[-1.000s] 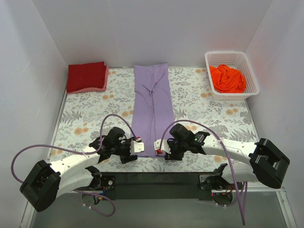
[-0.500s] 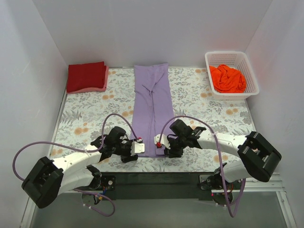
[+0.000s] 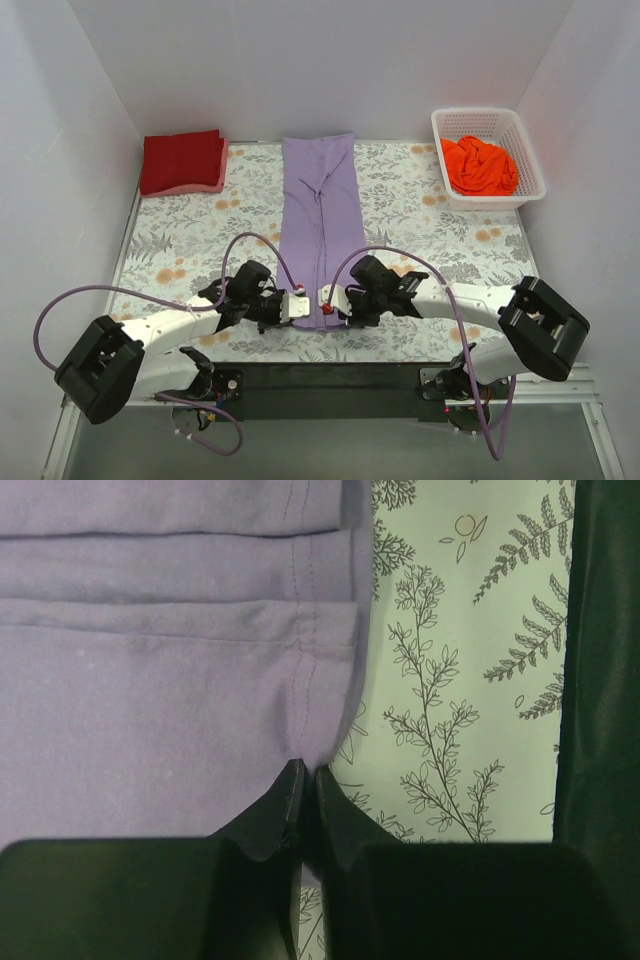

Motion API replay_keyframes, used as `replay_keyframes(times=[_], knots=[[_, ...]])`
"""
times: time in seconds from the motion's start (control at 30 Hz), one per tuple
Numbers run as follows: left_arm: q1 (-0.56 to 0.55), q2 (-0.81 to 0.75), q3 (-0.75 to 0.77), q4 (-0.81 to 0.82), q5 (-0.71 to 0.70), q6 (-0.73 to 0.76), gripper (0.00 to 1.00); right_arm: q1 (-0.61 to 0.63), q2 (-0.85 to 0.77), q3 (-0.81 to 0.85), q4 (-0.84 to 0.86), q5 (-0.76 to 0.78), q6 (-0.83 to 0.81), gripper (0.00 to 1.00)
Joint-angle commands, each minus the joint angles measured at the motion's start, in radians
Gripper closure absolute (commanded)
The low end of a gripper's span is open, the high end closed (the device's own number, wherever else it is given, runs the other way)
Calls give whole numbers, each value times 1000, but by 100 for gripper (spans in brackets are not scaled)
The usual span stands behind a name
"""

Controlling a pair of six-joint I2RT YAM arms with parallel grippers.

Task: Fold and stack the t-shirts
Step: Fold the tshirt

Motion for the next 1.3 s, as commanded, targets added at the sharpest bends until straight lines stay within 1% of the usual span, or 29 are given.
replay_keyframes(times=[0.0, 0.13, 0.23, 0.3, 0.37, 0.4, 0.5, 0.63, 0.67, 0.77, 0.8, 0.87, 0.9, 0.93, 1.03, 1.13, 1.17, 1.23, 1.27], knots=[[-5, -20, -35, -88, -38, 27, 100, 17, 31, -72, -73, 89, 12, 99], [-7, -80, -9, -134, 3, 29, 100, 66, -64, -71, -99, 58, 17, 99], [-8, -124, 27, -193, 34, 33, 100, 78, -138, -46, -126, 26, 26, 99], [-6, -132, 50, -203, 37, -19, 100, 78, -164, -23, -145, 38, 24, 99], [-5, -132, 84, -223, 52, -48, 100, 70, -172, 12, -160, 37, 26, 99], [0, -134, 92, -221, 60, -80, 100, 66, -178, 21, -172, 26, 24, 99], [18, -154, 112, -210, 72, -114, 100, 31, -195, 44, -177, 17, 2, 99], [64, -140, 144, -178, 60, -93, 100, -15, -198, 78, -182, 6, -44, 99], [88, -129, 168, -172, 63, -62, 100, -26, -190, 87, -180, 6, -69, 99], [151, -74, 208, -128, 74, -28, 100, -72, -167, 138, -185, -9, -110, 99], [168, -53, 244, -117, 86, -21, 100, -98, -148, 165, -185, -17, -145, 99], [217, 15, 277, -86, 97, 9, 100, -129, -106, 202, -185, -22, -176, 99], [233, 38, 314, -74, 103, 19, 100, -164, -89, 219, -185, -38, -205, 99], [245, 85, 330, -45, 112, 27, 100, -178, -71, 260, -186, -45, -221, 99], [282, 159, 403, -2, 129, 53, 100, -227, -6, 328, -185, -66, -290, 99], [311, 260, 477, 20, 144, 88, 100, -284, 78, 383, -185, -91, -345, 99], [329, 309, 491, 26, 149, 99, 100, -298, 121, 423, -185, -95, -359, 99], [346, 357, 537, 64, 152, 119, 100, -339, 167, 466, -183, -117, -382, 99], [360, 413, 561, 69, 153, 125, 100, -351, 217, 509, -183, -120, -400, 99]])
